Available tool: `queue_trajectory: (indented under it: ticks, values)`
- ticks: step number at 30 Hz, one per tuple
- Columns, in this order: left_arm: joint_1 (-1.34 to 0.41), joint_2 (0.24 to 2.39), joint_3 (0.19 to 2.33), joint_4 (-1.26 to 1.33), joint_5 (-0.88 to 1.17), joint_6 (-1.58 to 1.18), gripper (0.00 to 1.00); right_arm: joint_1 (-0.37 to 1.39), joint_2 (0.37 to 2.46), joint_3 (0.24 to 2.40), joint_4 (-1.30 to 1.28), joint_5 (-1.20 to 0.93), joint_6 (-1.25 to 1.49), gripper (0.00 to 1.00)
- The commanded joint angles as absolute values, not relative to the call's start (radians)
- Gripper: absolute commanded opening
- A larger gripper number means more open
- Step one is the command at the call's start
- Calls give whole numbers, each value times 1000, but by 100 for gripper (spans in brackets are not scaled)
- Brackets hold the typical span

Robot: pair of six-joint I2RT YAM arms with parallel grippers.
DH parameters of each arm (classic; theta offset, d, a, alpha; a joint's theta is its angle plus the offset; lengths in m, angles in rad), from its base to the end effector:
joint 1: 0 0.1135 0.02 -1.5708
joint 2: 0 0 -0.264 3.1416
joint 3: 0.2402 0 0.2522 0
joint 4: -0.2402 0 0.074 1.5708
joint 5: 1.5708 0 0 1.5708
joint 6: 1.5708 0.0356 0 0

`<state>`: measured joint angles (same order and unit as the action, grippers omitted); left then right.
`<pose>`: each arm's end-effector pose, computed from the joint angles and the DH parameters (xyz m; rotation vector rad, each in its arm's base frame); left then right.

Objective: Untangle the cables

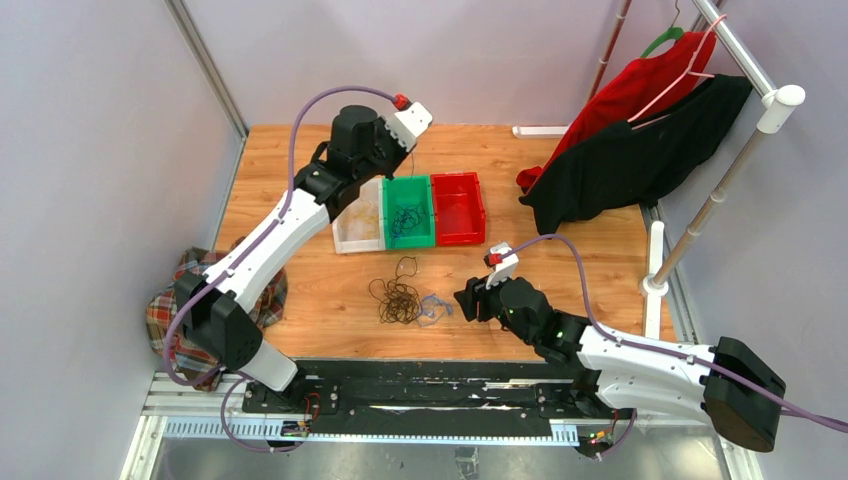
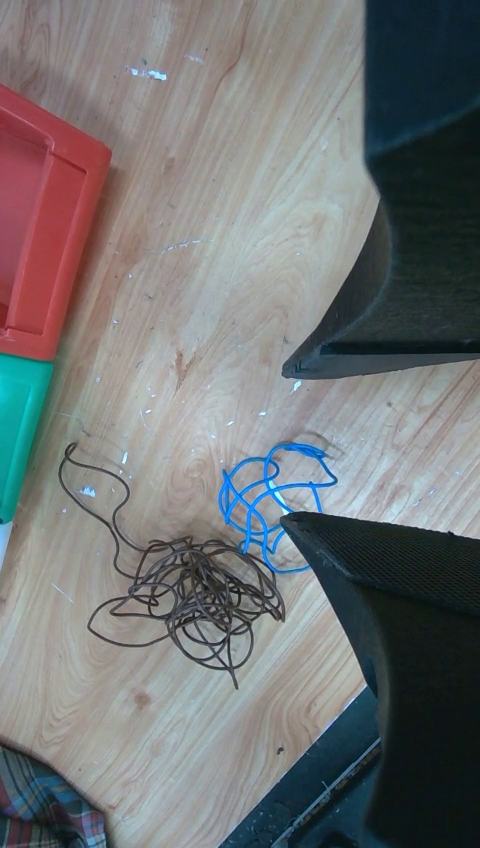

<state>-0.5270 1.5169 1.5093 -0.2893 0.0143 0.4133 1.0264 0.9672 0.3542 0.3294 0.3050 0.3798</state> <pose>0.3074 -0.1795 0.4032 0.8554 1.6614 -0.0919 0.1172 0.1730 0.2088 -0.3931 1.8580 0.6939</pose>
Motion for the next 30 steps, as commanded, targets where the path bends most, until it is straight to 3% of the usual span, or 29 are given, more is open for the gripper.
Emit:
queue_trajectory:
  ticks: [1, 30]
  values:
    - [-523, 1563, 1464, -281, 31, 428, 0, 1029, 959, 362, 315, 339, 366, 52]
    - [-523, 1958, 1405, -275, -7, 394, 1, 1025, 980, 380, 276, 352, 391, 61]
